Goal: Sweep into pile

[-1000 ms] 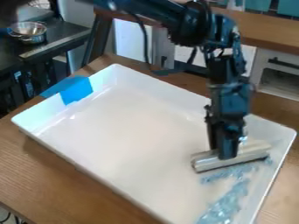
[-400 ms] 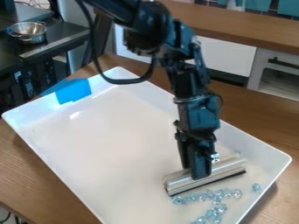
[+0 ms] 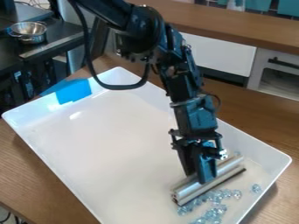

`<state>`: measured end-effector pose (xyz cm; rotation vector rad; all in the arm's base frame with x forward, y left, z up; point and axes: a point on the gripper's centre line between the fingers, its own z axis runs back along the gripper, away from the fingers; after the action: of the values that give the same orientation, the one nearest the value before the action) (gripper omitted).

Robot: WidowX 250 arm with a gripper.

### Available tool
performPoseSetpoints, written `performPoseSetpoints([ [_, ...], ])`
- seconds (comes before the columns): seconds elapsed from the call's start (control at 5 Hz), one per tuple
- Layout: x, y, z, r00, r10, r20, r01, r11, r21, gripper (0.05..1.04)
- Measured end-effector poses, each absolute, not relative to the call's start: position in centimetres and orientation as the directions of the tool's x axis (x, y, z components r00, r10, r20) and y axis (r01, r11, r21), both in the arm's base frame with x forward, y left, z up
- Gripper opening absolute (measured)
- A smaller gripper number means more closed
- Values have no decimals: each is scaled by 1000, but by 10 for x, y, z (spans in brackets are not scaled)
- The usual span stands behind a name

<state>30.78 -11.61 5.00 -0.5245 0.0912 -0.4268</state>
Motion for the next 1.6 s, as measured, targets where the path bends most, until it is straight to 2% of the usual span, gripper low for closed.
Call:
performPoseSetpoints([
  [0.2,317,-113,63,917,-397,39,356,770,-530,325],
  [0.4,333,-97,66,940,-338,48,313,797,-517,325],
  [1.2,404,-96,54,974,-215,67,220,844,-490,325],
  [1.4,404,-98,55,976,-209,63,212,837,-505,325],
  [1.6,396,-84,70,980,-183,76,195,817,-543,325],
])
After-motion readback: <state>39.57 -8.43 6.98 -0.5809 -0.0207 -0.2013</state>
